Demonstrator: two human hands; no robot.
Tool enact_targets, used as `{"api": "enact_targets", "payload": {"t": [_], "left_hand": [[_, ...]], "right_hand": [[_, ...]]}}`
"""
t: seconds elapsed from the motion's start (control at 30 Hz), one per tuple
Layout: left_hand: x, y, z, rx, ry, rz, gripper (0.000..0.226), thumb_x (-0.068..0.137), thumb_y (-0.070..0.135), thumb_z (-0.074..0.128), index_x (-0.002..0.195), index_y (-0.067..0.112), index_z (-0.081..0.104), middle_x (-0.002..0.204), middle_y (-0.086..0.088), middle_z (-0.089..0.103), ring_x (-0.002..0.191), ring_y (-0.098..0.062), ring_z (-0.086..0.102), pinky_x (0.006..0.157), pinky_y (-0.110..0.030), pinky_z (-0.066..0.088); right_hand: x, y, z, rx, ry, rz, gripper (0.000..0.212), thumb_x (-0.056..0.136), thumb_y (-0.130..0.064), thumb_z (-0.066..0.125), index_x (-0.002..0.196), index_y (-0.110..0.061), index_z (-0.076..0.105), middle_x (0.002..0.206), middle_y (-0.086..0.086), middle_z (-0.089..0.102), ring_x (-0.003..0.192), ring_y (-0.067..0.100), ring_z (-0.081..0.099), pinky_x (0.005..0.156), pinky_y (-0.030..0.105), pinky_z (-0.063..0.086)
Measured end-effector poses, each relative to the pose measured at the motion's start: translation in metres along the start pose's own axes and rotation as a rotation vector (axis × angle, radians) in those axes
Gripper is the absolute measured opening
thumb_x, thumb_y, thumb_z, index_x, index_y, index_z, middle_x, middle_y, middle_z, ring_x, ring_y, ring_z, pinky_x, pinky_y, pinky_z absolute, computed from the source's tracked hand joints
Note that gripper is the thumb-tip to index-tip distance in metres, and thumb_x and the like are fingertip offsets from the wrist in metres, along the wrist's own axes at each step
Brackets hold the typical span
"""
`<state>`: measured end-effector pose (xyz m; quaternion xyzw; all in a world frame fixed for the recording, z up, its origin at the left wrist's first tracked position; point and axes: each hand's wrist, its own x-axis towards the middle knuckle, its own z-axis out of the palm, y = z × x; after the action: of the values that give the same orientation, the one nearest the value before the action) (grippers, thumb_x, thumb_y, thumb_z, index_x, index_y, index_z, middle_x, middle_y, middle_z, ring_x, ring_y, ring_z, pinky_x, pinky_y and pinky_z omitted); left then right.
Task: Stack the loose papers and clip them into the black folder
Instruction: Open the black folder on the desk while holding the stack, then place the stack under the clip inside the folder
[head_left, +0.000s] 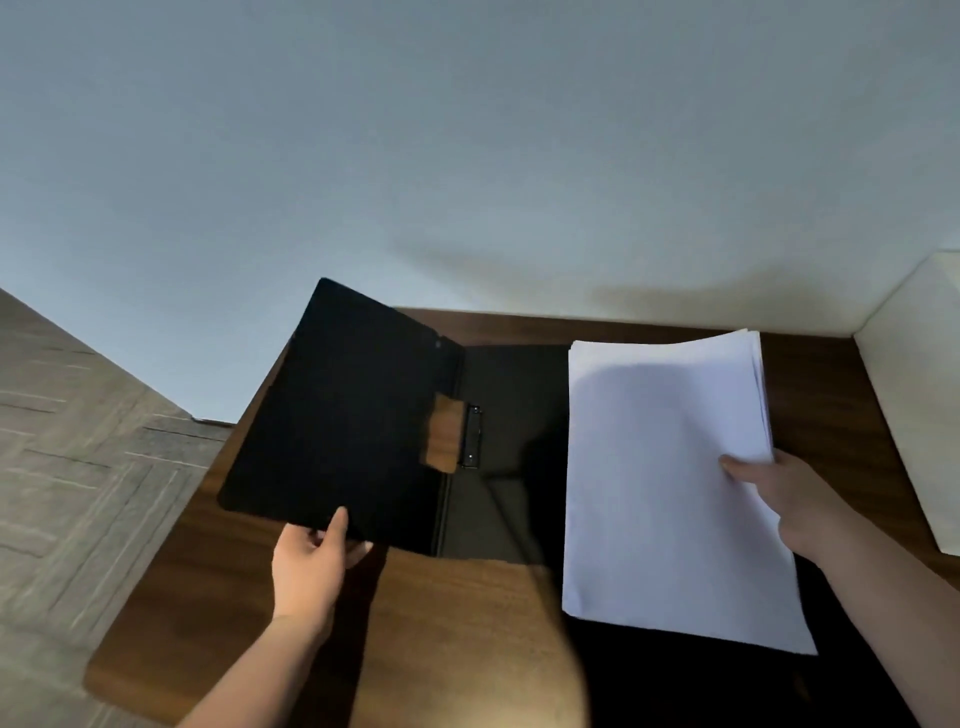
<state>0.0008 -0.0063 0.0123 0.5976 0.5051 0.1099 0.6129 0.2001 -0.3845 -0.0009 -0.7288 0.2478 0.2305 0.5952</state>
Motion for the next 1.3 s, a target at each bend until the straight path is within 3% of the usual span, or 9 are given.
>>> {"api": "enact_targets", "payload": {"t": [0.1,0.2,0.3,0.4,0.5,0.67,0.8,0.93,1.3], "left_hand": [[0.003,-0.010,-0.002,-0.195,0.062,-0.230,0.010,0.095,0.012,0.054,0.104,0.013,0.050,0.097,-0.019,0.064,0.084,-0.029,0.067,0.078,-0.041,0.058],[0.018,-0.034,-0.004,-0.271,0.069,-0.375,0.023,0.094,0.015,0.054,0.115,0.003,0.052,0.096,-0.022,0.065,0.079,-0.030,0.067,0.054,-0.032,0.062],[0.029,-0.049,-0.008,-0.163,0.042,-0.489,0.031,0.093,0.023,0.058,0.100,-0.007,0.058,0.076,-0.024,0.066,0.065,-0.028,0.066,0.036,-0.026,0.054],[0.037,-0.044,-0.011,0.311,0.053,-0.338,0.041,0.088,0.032,0.064,0.062,0.000,0.060,0.046,-0.012,0.061,0.045,-0.024,0.058,0.044,-0.026,0.047],[0.039,-0.021,-0.002,0.783,0.053,-0.009,0.039,0.086,0.038,0.062,0.063,0.007,0.062,0.060,-0.008,0.066,0.059,-0.024,0.063,0.060,-0.032,0.051],[0.044,0.007,0.068,0.790,-0.136,0.296,0.021,0.087,0.033,0.062,0.086,0.013,0.058,0.075,0.002,0.061,0.074,-0.018,0.060,0.070,-0.032,0.050],[0.058,0.009,0.129,0.917,-0.246,0.361,0.043,0.083,0.050,0.061,0.100,0.011,0.054,0.087,0.001,0.058,0.082,-0.020,0.056,0.069,-0.029,0.043],[0.064,0.008,0.158,1.080,-0.198,0.374,0.063,0.076,0.065,0.057,0.104,0.009,0.048,0.098,-0.006,0.060,0.082,-0.024,0.060,0.059,-0.033,0.043],[0.071,0.012,0.164,1.222,-0.257,0.469,0.039,0.097,0.039,0.036,0.105,0.004,0.048,0.110,-0.014,0.058,0.096,-0.035,0.060,0.068,-0.036,0.040]], "right_hand": [[-0.004,-0.014,0.013,-0.012,-0.036,-0.019,0.046,0.090,-0.009,0.059,0.133,0.003,0.050,0.122,0.022,0.058,0.102,0.035,0.054,0.093,0.046,0.043],[-0.001,-0.025,0.023,0.010,-0.044,-0.020,0.043,0.090,-0.009,0.058,0.132,0.001,0.051,0.115,0.018,0.058,0.100,0.036,0.055,0.090,0.046,0.044],[0.006,-0.028,0.038,-0.002,-0.040,-0.024,0.047,0.089,-0.011,0.060,0.134,-0.002,0.050,0.122,0.019,0.059,0.108,0.039,0.057,0.096,0.049,0.044],[0.015,-0.023,0.054,-0.042,-0.047,-0.033,0.045,0.090,-0.008,0.058,0.133,0.001,0.050,0.120,0.020,0.059,0.102,0.035,0.056,0.094,0.046,0.045],[0.020,-0.014,0.066,-0.115,-0.054,-0.025,0.045,0.090,-0.010,0.059,0.133,0.001,0.051,0.129,0.021,0.057,0.105,0.035,0.055,0.099,0.047,0.043],[0.031,-0.002,0.078,-0.178,-0.028,0.007,0.042,0.089,-0.008,0.059,0.130,0.003,0.053,0.124,0.023,0.059,0.104,0.038,0.057,0.099,0.049,0.045],[0.035,-0.002,0.084,-0.233,-0.016,0.003,0.040,0.090,-0.011,0.058,0.128,0.001,0.055,0.119,0.021,0.062,0.109,0.041,0.058,0.098,0.051,0.046],[0.039,-0.005,0.086,-0.283,-0.035,-0.013,0.038,0.091,-0.012,0.056,0.127,-0.001,0.055,0.109,0.013,0.060,0.102,0.035,0.058,0.087,0.040,0.047],[0.036,-0.009,0.096,-0.334,-0.051,-0.056,0.035,0.091,-0.012,0.054,0.125,-0.002,0.057,0.106,0.010,0.059,0.098,0.030,0.056,0.084,0.038,0.045]]}}
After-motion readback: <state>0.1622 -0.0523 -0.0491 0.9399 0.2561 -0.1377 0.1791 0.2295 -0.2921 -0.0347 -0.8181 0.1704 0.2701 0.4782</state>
